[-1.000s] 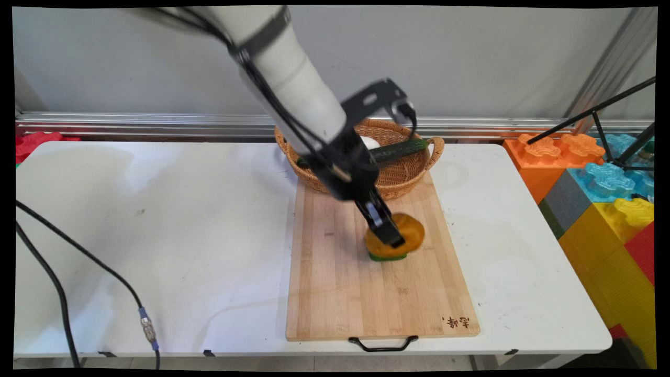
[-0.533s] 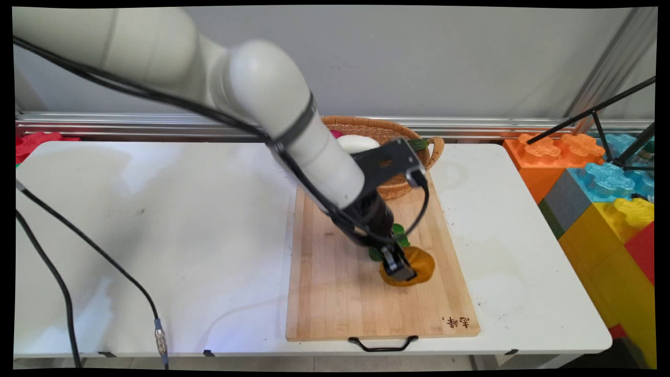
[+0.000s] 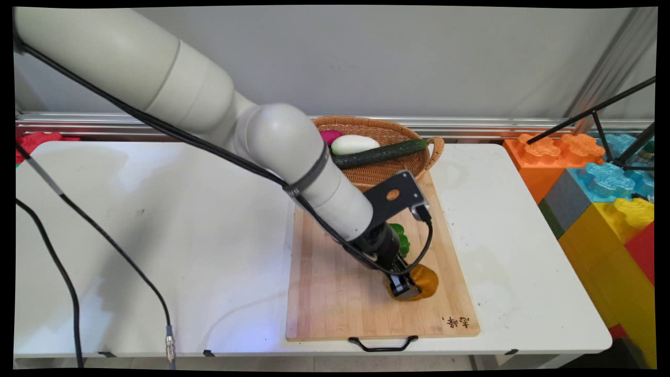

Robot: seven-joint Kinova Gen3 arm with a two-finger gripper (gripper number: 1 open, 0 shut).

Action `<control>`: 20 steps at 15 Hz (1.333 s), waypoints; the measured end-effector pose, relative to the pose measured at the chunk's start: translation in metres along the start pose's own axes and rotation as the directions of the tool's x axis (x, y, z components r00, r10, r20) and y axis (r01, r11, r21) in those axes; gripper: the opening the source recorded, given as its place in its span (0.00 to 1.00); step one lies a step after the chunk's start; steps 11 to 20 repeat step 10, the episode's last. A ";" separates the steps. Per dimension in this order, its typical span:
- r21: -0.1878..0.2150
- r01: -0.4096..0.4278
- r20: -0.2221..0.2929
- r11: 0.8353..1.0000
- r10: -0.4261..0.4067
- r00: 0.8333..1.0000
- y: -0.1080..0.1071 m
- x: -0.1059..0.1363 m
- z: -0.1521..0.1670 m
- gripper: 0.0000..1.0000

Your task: Place the picked object on the cutting board

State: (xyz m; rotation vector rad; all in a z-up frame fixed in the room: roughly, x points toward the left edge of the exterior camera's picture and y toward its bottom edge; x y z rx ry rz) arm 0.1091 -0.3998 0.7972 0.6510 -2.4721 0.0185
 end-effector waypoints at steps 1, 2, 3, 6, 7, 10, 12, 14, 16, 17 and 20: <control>0.005 -0.004 -0.003 1.000 0.004 1.000 0.000 -0.002 0.004 0.00; 0.008 -0.008 -0.004 1.000 0.008 1.000 0.000 -0.003 0.007 0.00; 0.011 -0.011 -0.005 1.000 0.011 1.000 0.000 -0.004 0.010 0.00; 0.015 -0.025 -0.006 1.000 0.025 1.000 0.000 -0.006 0.015 0.00; 0.017 -0.033 -0.006 0.999 0.033 0.999 0.000 -0.007 0.017 1.00; 0.016 -0.049 0.000 0.999 0.049 0.999 0.000 -0.009 0.018 1.00; 0.016 -0.049 0.000 0.999 0.049 0.999 0.000 -0.009 0.018 1.00; 0.016 -0.049 0.000 0.999 0.049 0.999 0.000 -0.009 0.018 1.00; 0.016 -0.049 0.000 0.999 0.049 0.999 0.000 -0.009 0.018 1.00; 0.016 -0.049 0.000 0.999 0.049 0.999 0.000 -0.009 0.018 1.00; 0.016 -0.049 0.000 0.999 0.049 0.999 0.000 -0.009 0.018 1.00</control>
